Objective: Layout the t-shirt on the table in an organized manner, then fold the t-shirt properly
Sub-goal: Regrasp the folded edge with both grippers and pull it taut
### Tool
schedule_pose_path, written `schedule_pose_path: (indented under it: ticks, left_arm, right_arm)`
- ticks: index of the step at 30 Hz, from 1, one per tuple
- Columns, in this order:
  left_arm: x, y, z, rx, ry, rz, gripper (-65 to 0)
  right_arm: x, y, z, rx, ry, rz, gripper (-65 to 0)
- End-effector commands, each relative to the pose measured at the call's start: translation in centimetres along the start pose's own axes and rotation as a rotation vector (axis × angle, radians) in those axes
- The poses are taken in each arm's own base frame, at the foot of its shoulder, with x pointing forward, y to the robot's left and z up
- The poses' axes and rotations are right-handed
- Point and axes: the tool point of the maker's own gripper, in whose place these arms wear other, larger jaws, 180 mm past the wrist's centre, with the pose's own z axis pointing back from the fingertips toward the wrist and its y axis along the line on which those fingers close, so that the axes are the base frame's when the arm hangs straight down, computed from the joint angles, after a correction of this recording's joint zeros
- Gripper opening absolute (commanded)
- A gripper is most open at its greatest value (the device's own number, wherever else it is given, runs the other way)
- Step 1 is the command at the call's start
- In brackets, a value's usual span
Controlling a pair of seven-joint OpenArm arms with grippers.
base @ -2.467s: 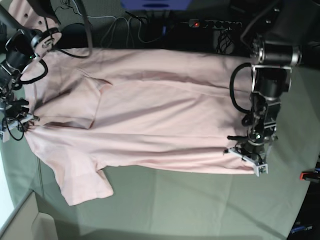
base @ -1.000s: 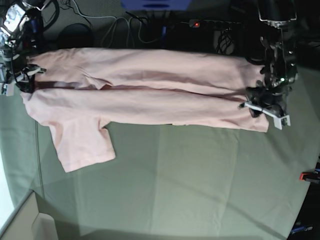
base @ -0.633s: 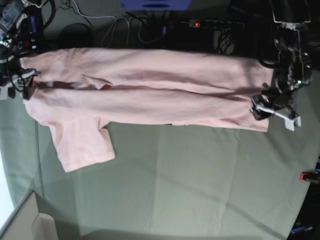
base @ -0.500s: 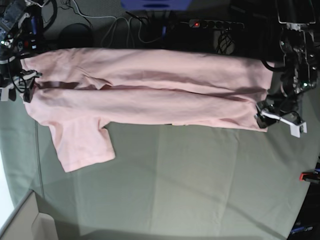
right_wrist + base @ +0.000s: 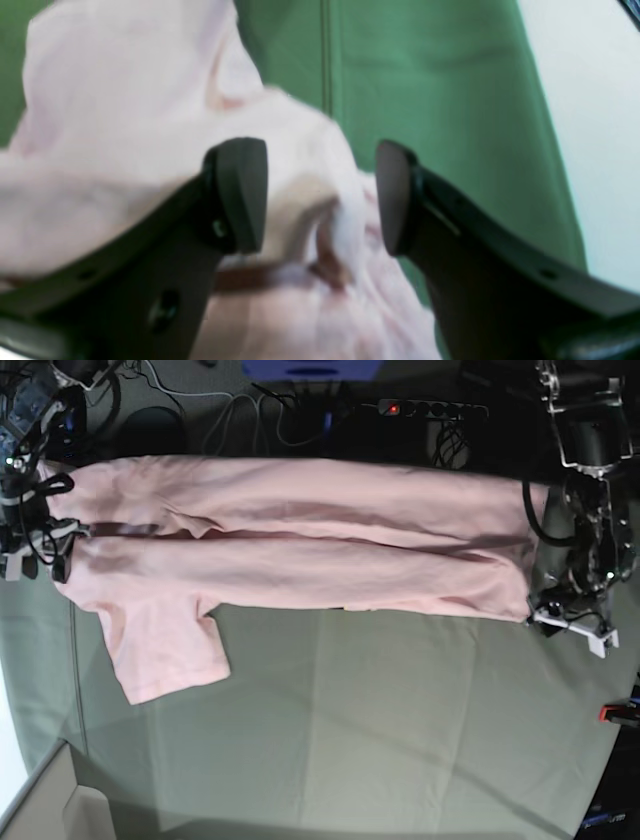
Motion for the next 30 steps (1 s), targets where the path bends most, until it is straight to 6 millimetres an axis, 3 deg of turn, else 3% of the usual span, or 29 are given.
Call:
schedule_pose_path:
  ticks: [1, 6, 11, 16, 20, 26, 30]
  left_arm:
    - [2.4, -0.6, 0.2, -0.014, -0.058, -0.009, -28.8]
    - [2.2, -2.3, -0.2, -0.039, -0.059, 0.004, -28.8]
    - [2.1, -2.2, -0.4, -0.035, -0.086, 0.011, -28.8]
    - [-0.7, -2.7, -1.9, -0.035, -0.044, -0.008, -29.3]
    - [-1.3, -3.5, -2.2, -0.047, -0.049, -0.04, -29.4]
    - [-1.1, -4.0, -2.2, -0.057, -0.063, -0.05, -41.0]
    - [-0.9, -4.0, -2.1, -0.057, -0.067, -0.046, -41.8]
  right_arm:
    - [1.2, -0.6, 0.2, -0.008, -0.032, 0.011, -30.5]
    - [1.9, -0.6, -0.1, -0.008, -0.045, 0.009, -30.5]
    - [2.2, -0.5, -0.2, -0.008, -0.051, 0.008, -30.5]
    - [2.2, -0.5, -0.2, -0.008, -0.051, 0.008, -30.5]
    - [2.3, -0.5, -0.3, -0.008, -0.053, 0.008, -30.4]
    - [3.2, -0.5, -0.6, -0.01, -0.075, 0.006, -30.4]
    - [3.8, -0.6, -0.8, -0.011, -0.089, 0.004, -30.4]
